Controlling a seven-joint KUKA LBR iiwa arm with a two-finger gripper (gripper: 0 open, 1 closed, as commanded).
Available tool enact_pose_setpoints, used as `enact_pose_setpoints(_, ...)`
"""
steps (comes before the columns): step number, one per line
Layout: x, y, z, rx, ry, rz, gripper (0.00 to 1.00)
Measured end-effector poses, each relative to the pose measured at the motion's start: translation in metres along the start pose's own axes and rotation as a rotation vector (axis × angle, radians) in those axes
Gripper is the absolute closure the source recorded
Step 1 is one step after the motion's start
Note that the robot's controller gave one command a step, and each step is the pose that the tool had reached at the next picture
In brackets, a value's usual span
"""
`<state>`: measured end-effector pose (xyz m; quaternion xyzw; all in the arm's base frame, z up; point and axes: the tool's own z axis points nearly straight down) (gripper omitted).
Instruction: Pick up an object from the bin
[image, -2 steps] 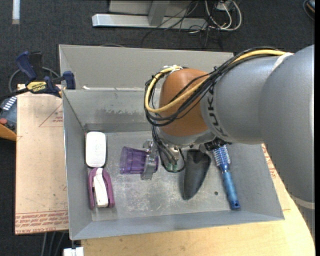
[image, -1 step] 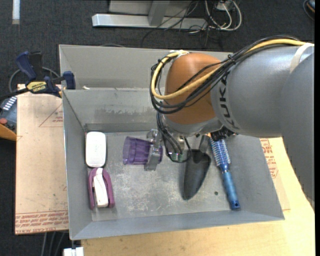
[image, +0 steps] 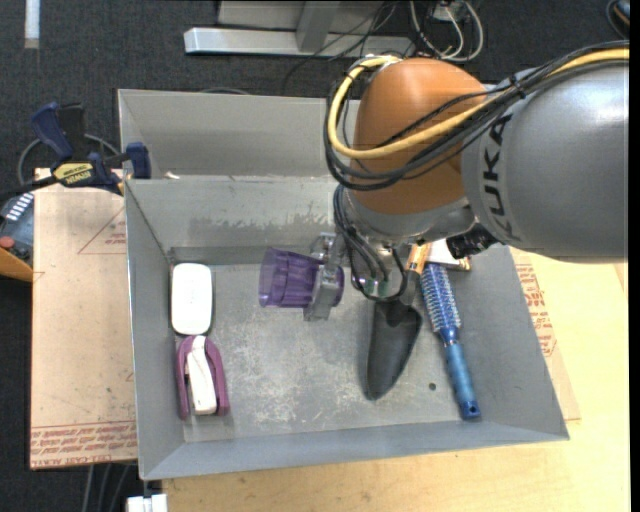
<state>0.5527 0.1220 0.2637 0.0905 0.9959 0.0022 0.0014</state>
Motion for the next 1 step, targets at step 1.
enact_pose_setpoints(1, -0.0029, -0.0013, -0.0706, 0.001, 0.0, -0.01, 1.0)
